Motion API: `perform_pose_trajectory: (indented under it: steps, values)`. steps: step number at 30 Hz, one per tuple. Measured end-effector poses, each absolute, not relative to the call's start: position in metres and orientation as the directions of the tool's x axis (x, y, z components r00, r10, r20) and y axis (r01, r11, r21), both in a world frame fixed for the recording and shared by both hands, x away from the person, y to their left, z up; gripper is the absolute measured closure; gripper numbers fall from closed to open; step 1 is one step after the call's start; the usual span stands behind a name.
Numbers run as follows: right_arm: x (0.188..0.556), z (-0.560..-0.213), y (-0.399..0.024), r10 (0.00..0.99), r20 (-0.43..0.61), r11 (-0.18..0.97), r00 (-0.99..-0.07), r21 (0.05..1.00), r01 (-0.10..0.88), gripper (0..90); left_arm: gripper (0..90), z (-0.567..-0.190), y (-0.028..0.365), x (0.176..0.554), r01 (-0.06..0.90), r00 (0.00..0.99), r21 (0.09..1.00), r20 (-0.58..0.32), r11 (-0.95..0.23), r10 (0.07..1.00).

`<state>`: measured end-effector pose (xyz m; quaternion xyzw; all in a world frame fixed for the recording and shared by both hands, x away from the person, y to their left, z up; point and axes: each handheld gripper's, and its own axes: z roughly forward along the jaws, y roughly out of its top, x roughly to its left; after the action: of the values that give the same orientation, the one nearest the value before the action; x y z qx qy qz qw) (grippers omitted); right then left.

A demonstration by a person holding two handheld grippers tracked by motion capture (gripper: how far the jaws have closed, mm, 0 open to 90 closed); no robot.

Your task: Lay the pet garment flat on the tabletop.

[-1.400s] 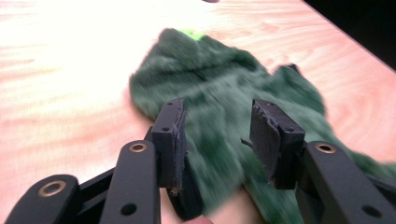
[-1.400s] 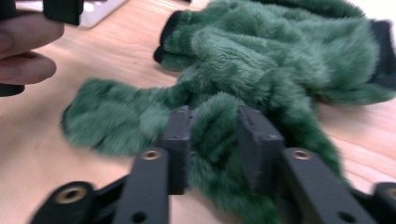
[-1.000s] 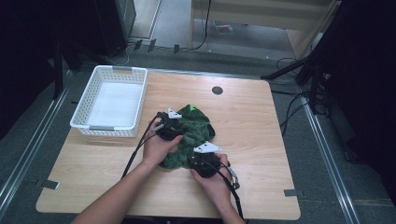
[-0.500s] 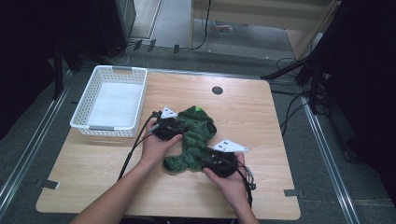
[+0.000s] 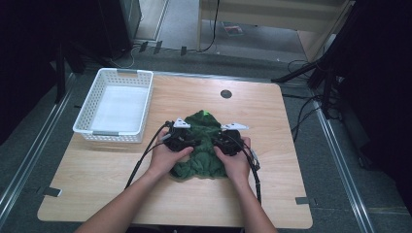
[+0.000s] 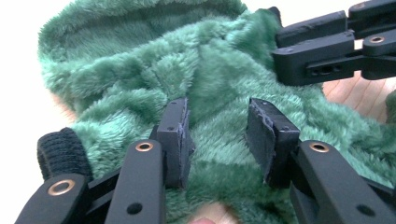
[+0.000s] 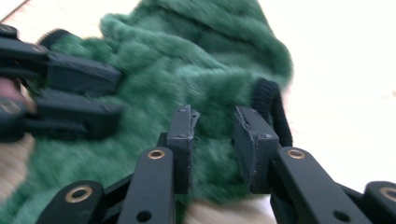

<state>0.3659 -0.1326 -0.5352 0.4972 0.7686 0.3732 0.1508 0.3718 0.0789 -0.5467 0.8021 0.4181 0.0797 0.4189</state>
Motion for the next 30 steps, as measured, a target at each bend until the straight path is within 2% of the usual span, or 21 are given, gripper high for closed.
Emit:
perform_pose_trajectory:
  steps: [3, 11, 15, 18, 26, 30]
  values:
    - [0.361, -0.536, -0.138, 0.880, 0.133, 0.232, -0.457, 0.719, 0.655, 71.8, 59.4, -0.547, 0.075, 0.371, 0.592, 0.639, 0.745, -0.202, -0.307, 0.742]
    - [0.360, -0.542, -0.134, 0.888, 0.089, 0.251, -0.451, 0.729, 0.637, 73.1, 51.8, -0.547, 0.087, 0.369, 0.600, 0.618, 0.770, -0.273, -0.217, 0.737]
    - [0.361, -0.544, -0.128, 0.892, 0.026, 0.285, -0.450, 0.741, 0.608, 73.8, 53.0, -0.547, 0.092, 0.368, 0.602, 0.555, 0.772, -0.219, -0.206, 0.803]
    - [0.364, -0.544, -0.125, 0.901, 0.020, 0.275, -0.434, 0.747, 0.605, 74.2, 55.3, -0.547, 0.092, 0.371, 0.619, 0.521, 0.763, -0.223, -0.186, 0.824]
    - [0.367, -0.545, -0.121, 0.924, 0.008, 0.247, -0.382, 0.749, 0.615, 78.5, 52.6, -0.549, 0.082, 0.379, 0.605, 0.549, 0.762, -0.187, -0.232, 0.815]
    - [0.370, -0.545, -0.112, 0.934, -0.050, 0.267, -0.354, 0.755, 0.598, 78.2, 51.4, -0.547, 0.080, 0.381, 0.603, 0.545, 0.762, -0.176, -0.237, 0.819]
